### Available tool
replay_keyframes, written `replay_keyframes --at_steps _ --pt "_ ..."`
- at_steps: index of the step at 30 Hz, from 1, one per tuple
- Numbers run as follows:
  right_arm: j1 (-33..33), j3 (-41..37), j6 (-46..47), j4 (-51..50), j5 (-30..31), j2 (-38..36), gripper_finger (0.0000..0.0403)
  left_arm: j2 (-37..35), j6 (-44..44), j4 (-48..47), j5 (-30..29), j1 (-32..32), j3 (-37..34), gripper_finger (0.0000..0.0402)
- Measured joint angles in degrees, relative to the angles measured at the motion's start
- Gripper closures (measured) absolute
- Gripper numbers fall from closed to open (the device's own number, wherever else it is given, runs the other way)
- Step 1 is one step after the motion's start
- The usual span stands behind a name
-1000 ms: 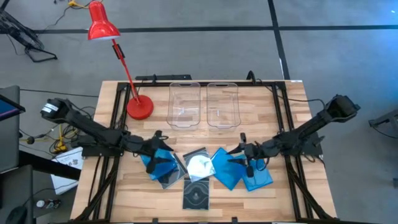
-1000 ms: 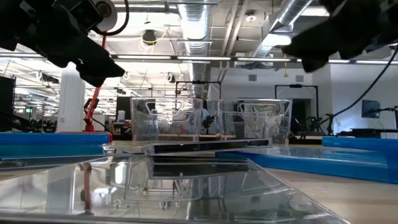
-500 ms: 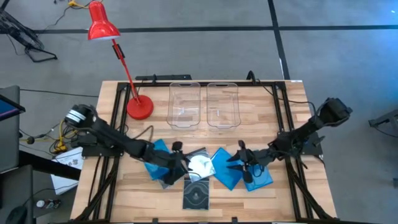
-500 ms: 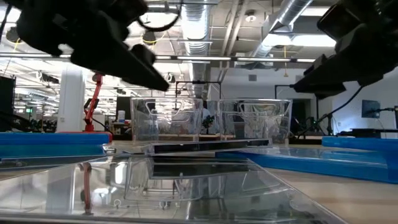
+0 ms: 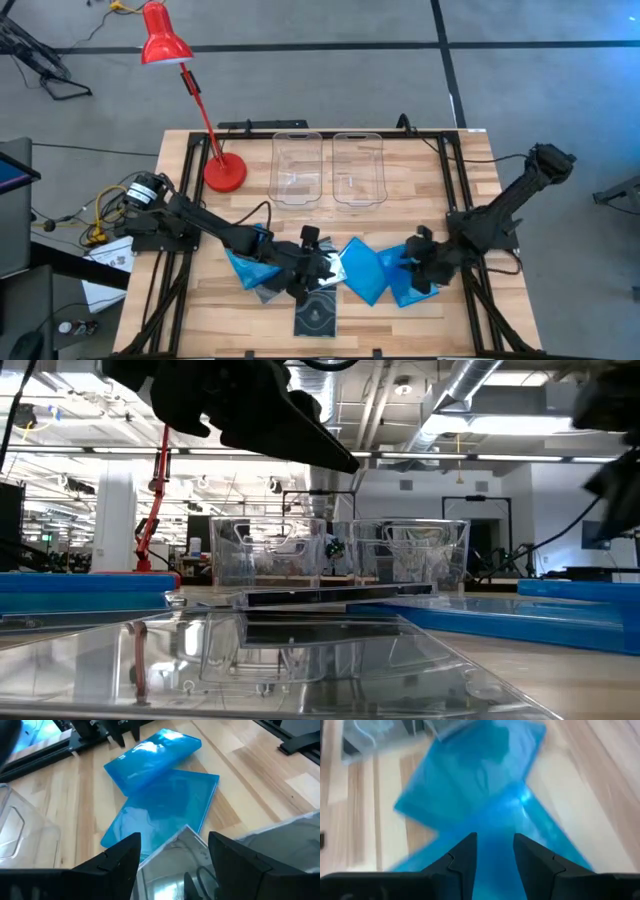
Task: Pick & place jewel cases by type
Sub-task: Put the right blue cd case into the right transparent bin
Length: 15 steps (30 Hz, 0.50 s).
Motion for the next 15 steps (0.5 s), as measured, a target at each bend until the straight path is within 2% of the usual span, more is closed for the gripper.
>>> replay_keyframes --at_steps 4,8,15 --pt "5.84 0.74 12.84 -12.18 -1.64 -1.88 0.0282 0.0 -1.06 0.72 1.59 1.34 -0.02 0.0175" --pt "11.16 0.72 23.53 -18.72 -5.52 -1.56 0.0282 0.0 -3.49 0.94 3.1 2.39 -0.02 0.0175" --pt "16.64 0.72 28.8 -23.35 -7.47 2.32 0.0282 0.0 -3.39 2.72 3.26 2.88 -0.02 0.0175"
